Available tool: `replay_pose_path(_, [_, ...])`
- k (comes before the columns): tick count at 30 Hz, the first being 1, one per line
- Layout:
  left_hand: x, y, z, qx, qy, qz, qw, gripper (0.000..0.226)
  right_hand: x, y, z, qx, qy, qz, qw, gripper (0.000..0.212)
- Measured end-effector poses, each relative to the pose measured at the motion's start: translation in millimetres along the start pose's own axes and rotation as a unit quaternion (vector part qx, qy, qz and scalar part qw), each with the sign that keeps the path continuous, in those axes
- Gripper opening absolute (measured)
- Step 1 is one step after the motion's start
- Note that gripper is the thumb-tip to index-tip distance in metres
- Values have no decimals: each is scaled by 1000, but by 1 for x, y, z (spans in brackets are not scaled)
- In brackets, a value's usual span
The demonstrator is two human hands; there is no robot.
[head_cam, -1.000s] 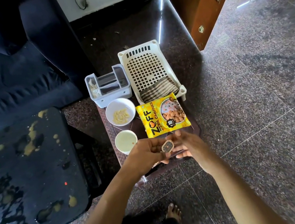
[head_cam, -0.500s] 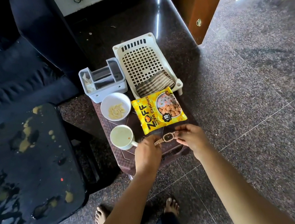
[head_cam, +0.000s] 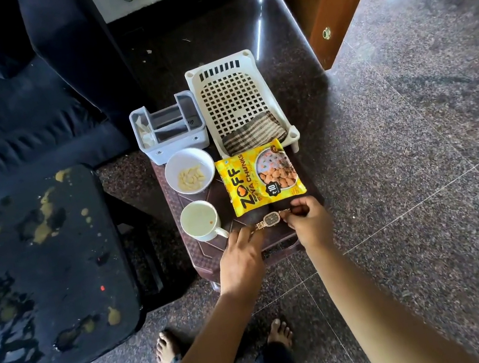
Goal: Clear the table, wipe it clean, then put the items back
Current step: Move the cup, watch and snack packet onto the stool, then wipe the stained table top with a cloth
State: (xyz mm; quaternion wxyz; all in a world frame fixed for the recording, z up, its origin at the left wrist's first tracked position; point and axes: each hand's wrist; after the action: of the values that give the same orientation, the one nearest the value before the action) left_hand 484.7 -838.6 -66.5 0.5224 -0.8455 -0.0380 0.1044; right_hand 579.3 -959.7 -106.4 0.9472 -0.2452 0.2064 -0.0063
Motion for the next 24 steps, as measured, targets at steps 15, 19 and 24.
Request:
replay_pose_path(15, [118, -99, -11, 12, -8, 24, 1000, 49, 70, -29, 128, -126, -278, -15, 952, 24])
replay_pose_path(19, [143, -90, -2, 58, -38, 132, 989, 57, 114, -2, 157, -319, -322, 150, 878, 36])
replay_pose_path(24, [154, -81, 8, 59, -46, 169, 983, 60, 150, 21, 172, -519, -302, 246, 761, 49])
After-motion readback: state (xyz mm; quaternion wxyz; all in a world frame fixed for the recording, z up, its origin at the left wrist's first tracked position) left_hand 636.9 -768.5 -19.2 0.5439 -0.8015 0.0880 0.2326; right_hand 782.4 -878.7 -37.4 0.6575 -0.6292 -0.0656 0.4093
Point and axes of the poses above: each hand's wrist, its own x-axis towards the middle knuckle, its own y-axis out of the palm, z = x × y
